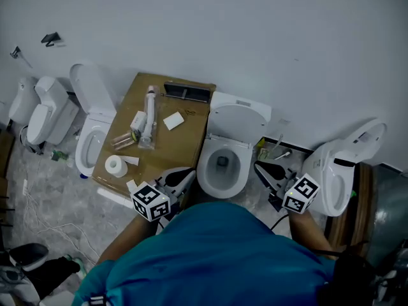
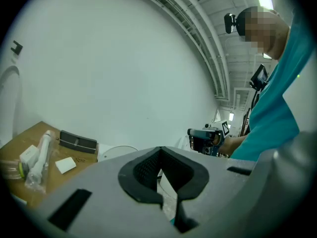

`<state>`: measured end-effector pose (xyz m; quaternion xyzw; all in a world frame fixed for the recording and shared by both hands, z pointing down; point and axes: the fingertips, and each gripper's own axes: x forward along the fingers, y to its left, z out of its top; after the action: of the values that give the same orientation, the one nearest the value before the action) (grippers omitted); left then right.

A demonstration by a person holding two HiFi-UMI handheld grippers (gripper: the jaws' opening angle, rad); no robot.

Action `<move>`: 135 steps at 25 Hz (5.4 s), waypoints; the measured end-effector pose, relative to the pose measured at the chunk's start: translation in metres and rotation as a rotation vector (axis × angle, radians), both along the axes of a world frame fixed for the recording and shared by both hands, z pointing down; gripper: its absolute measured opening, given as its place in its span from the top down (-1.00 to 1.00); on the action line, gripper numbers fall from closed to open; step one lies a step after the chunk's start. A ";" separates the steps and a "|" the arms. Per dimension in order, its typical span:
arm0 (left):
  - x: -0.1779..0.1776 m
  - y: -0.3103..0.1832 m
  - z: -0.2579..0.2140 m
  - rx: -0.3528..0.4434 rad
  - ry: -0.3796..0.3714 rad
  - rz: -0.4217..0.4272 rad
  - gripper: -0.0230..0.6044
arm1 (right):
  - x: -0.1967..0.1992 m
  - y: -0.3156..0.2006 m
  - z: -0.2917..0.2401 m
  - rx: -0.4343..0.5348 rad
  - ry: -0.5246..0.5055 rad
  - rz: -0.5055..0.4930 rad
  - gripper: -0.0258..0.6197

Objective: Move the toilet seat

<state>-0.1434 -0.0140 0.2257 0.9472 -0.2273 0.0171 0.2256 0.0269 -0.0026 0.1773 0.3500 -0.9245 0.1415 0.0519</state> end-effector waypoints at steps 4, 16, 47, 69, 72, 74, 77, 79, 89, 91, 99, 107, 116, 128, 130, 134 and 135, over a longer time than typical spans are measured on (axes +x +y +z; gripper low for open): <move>-0.012 -0.015 0.017 -0.020 -0.021 0.054 0.92 | -0.023 -0.025 0.006 -0.019 0.021 0.004 0.92; 0.049 -0.030 0.087 -0.151 -0.115 -0.058 0.92 | 0.034 -0.054 0.075 -0.099 0.033 -0.109 0.92; 0.126 -0.002 0.418 -0.447 -0.371 0.021 0.92 | 0.033 0.008 0.526 -0.231 0.557 -0.535 0.33; 0.124 0.009 0.491 -0.495 -0.385 0.061 0.92 | 0.033 0.080 0.749 -0.088 1.144 -0.963 -0.09; 0.124 0.006 0.490 -0.499 -0.376 0.054 0.92 | 0.031 0.078 0.759 -0.112 1.163 -0.948 -0.09; 0.125 0.005 0.490 -0.500 -0.371 0.050 0.92 | 0.031 0.076 0.762 -0.112 1.181 -0.939 -0.09; 0.124 0.006 0.490 -0.501 -0.368 0.050 0.92 | 0.032 0.075 0.763 -0.091 1.211 -0.939 -0.09; 0.124 0.007 0.490 -0.504 -0.366 0.050 0.92 | 0.032 0.074 0.763 -0.075 1.227 -0.945 -0.08; 0.120 0.007 0.484 -0.498 -0.361 0.045 0.92 | 0.033 0.076 0.762 -0.058 1.275 -0.974 0.06; 0.119 0.007 0.483 -0.496 -0.361 0.044 0.92 | 0.033 0.076 0.759 -0.060 1.276 -0.973 0.06; 0.116 0.009 0.470 -0.485 -0.349 0.041 0.92 | 0.031 0.075 0.739 -0.064 1.253 -0.949 0.06; 0.114 0.004 0.451 -0.467 -0.335 0.013 0.92 | 0.032 0.072 0.711 -0.033 1.243 -0.859 0.06; 0.113 0.006 0.438 -0.452 -0.329 -0.001 0.92 | 0.033 0.068 0.687 -0.035 1.230 -0.782 0.06; 0.101 -0.006 0.408 -0.401 -0.339 -0.062 0.92 | 0.039 0.058 0.643 -0.040 1.192 -0.660 0.14; 0.097 -0.010 0.403 -0.391 -0.341 -0.073 0.92 | 0.041 0.057 0.634 -0.045 1.188 -0.640 0.16; 0.090 -0.018 0.391 -0.370 -0.340 -0.090 0.92 | 0.042 0.052 0.616 -0.048 1.180 -0.593 0.19; 0.089 -0.020 0.388 -0.365 -0.339 -0.092 0.92 | 0.043 0.051 0.612 -0.049 1.178 -0.583 0.20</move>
<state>-0.0541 -0.0343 0.6139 0.8630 -0.2978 0.2062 0.3523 0.0700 0.0482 0.7894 0.1030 -0.7949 -0.0727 0.5934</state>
